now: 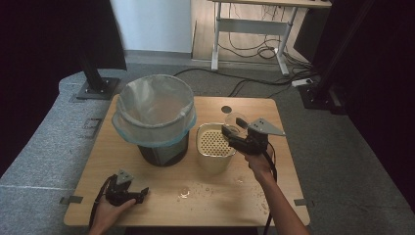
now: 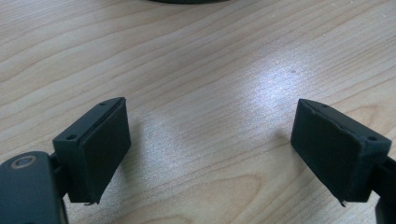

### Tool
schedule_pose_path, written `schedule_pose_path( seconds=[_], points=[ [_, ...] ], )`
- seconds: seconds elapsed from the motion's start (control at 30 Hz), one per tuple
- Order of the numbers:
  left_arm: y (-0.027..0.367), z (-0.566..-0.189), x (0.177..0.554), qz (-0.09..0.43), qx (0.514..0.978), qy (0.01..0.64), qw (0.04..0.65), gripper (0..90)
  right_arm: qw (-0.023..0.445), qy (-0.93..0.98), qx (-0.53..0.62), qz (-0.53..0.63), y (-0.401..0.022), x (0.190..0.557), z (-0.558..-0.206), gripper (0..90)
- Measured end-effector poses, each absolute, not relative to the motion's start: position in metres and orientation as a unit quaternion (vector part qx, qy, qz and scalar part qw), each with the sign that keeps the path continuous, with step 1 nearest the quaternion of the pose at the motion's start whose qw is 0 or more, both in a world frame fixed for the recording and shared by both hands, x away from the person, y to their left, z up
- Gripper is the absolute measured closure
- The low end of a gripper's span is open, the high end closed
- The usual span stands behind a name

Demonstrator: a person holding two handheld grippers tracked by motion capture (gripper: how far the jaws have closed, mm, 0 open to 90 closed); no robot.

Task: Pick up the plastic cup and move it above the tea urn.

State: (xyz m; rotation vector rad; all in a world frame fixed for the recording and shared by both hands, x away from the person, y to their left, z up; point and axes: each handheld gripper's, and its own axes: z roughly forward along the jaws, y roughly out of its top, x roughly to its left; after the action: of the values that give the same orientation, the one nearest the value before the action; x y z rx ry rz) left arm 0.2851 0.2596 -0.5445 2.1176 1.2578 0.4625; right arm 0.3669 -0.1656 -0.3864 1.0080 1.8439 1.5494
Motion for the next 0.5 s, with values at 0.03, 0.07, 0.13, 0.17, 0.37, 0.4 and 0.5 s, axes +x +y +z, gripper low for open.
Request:
schedule_pose_path(
  seconds=[0.03,0.07,0.13,0.17,0.37,0.4,0.5],
  points=[
    [0.26,-0.545,0.285,0.176,0.803,0.476,0.312,11.5,0.264,0.683,0.375,0.569,-0.166,0.371,-0.388,34.5],
    [0.26,-0.545,0.285,0.176,0.803,0.476,0.312,11.5,0.265,0.683,0.378,0.566,-0.166,0.374,-0.389,34.5],
    [0.26,-0.545,0.285,0.176,0.804,0.475,0.312,11.5,0.267,0.684,0.381,0.562,-0.166,0.379,-0.39,34.5],
    [0.26,-0.545,0.285,0.176,0.804,0.475,0.312,11.5,0.272,0.685,0.384,0.556,-0.166,0.386,-0.393,34.5],
    [0.26,-0.545,0.286,0.176,0.803,0.475,0.313,11.4,0.275,0.684,0.388,0.553,-0.165,0.398,-0.395,34.5],
    [0.26,-0.545,0.285,0.177,0.804,0.474,0.313,11.5,0.275,0.684,0.388,0.553,-0.165,0.399,-0.395,34.5],
    [0.26,-0.545,0.285,0.177,0.804,0.474,0.313,11.6,0.276,0.682,0.388,0.555,-0.164,0.402,-0.394,34.5]
  ],
)
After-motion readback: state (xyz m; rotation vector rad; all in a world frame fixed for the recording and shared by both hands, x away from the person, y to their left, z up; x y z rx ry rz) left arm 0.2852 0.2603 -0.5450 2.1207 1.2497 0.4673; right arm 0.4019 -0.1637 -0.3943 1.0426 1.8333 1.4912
